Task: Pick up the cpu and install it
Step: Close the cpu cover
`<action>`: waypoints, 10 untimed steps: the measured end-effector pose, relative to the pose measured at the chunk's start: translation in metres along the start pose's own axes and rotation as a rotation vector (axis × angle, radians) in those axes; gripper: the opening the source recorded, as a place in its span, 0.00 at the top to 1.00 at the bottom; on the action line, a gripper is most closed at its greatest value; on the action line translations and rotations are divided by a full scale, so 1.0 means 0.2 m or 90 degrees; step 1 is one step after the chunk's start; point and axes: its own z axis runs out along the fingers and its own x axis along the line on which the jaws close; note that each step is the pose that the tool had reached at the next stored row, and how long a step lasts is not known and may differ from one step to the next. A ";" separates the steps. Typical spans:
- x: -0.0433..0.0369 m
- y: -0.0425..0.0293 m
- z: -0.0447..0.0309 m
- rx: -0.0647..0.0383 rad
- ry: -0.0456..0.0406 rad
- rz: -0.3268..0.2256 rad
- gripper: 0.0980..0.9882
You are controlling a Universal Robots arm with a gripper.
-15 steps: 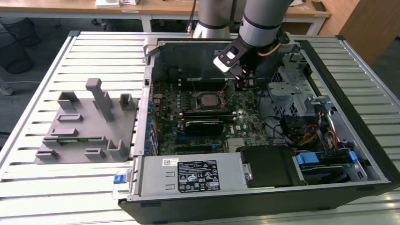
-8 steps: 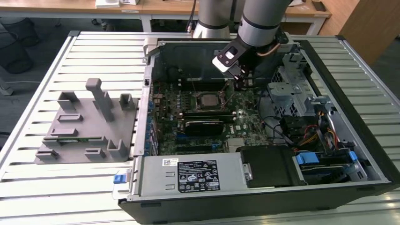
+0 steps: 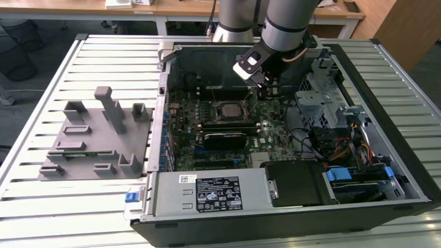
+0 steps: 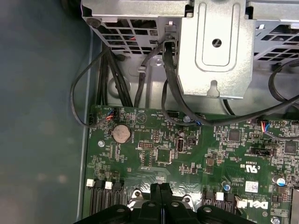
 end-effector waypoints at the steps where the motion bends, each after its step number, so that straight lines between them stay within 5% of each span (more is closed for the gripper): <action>1: 0.000 -0.001 0.000 0.000 0.0000 0.000 0.99; 10: 0.001 -0.021 0.002 0.000 -0.0001 0.000 0.99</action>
